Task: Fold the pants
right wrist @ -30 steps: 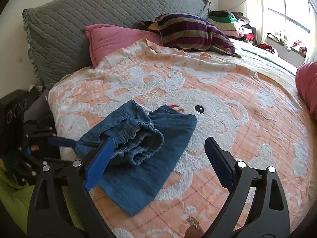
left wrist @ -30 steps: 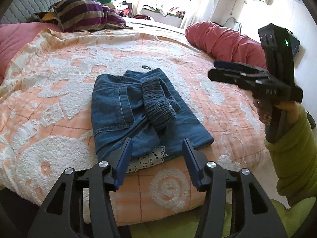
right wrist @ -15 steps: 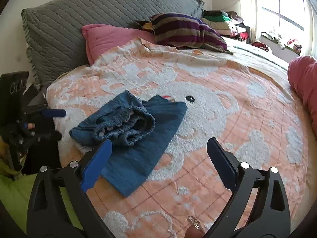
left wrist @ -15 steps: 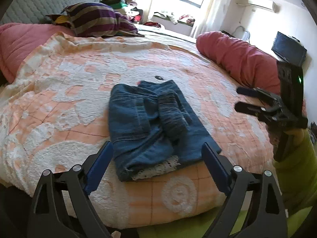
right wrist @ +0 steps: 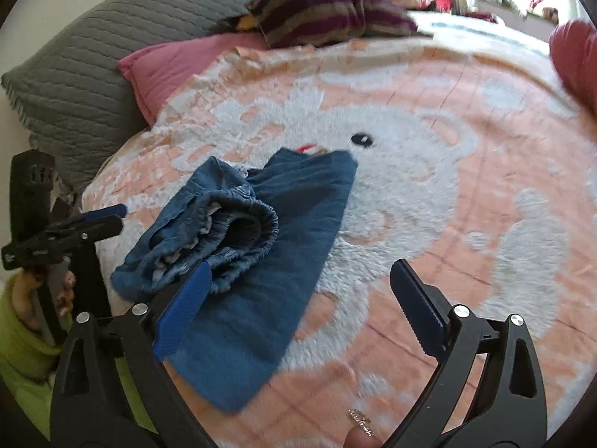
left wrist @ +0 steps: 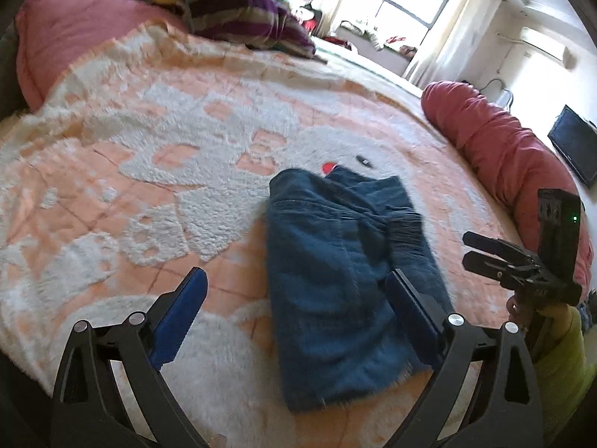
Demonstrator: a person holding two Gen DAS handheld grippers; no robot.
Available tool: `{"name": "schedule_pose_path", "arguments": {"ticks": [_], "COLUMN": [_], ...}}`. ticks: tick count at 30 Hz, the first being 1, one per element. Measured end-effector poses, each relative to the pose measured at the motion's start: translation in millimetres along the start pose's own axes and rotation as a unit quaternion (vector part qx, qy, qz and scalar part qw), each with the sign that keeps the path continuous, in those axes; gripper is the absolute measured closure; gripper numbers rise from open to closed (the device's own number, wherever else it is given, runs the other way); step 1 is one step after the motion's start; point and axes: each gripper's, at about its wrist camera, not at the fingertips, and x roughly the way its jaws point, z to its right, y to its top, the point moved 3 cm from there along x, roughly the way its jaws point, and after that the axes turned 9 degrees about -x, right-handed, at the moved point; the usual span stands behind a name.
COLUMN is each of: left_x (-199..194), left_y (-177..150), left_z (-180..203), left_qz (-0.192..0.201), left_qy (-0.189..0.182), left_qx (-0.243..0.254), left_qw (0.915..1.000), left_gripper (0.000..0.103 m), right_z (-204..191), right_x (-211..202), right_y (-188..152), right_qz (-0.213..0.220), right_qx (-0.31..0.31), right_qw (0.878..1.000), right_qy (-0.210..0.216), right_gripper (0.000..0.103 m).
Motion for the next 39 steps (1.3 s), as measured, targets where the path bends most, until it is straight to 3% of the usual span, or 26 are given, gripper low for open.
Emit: {"name": "schedule_pose_path", "arguments": {"ticks": [5, 9, 12, 14, 16, 17, 20, 32, 39], "left_x": [42, 53, 57, 59, 60, 60, 55, 43, 60], "left_y": [3, 3, 3, 2, 2, 2, 5, 60, 81], "left_z": [-8, -4, 2, 5, 8, 10, 16, 16, 12], "left_qz": [-0.041, -0.046, -0.050, -0.053, -0.054, -0.053, -0.039, 0.020, 0.031], "left_qy": [0.003, 0.004, -0.002, -0.006, -0.020, -0.026, -0.017, -0.005, 0.010], "left_qx": [-0.020, -0.014, -0.005, -0.001, -0.004, -0.004, 0.013, 0.016, 0.018], "left_qw": [0.9990, 0.9988, 0.9987, 0.9986, 0.9983, 0.9982, 0.9990, 0.9996, 0.9993], "left_gripper": [0.007, 0.008, 0.010, 0.023, 0.046, 0.049, 0.063, 0.065, 0.065], "right_z": [11, 4, -5, -10, -18, -24, -36, -39, -21], "right_x": [32, 46, 51, 54, 54, 52, 41, 49, 76], "right_y": [5, 7, 10, 13, 15, 17, 26, 92, 102], "right_qz": [-0.026, -0.039, -0.038, -0.037, -0.032, -0.025, -0.003, 0.048, 0.037], "right_qx": [0.046, 0.035, 0.014, 0.002, -0.017, -0.032, -0.071, -0.112, -0.090], "right_qw": [0.998, 0.998, 0.998, 0.997, 0.997, 0.997, 0.997, 0.992, 0.995], "right_qy": [0.038, 0.047, 0.052, 0.063, 0.067, 0.066, 0.042, 0.017, 0.006], "right_gripper": [0.018, 0.022, 0.038, 0.051, 0.067, 0.081, 0.089, 0.090, 0.090]}}
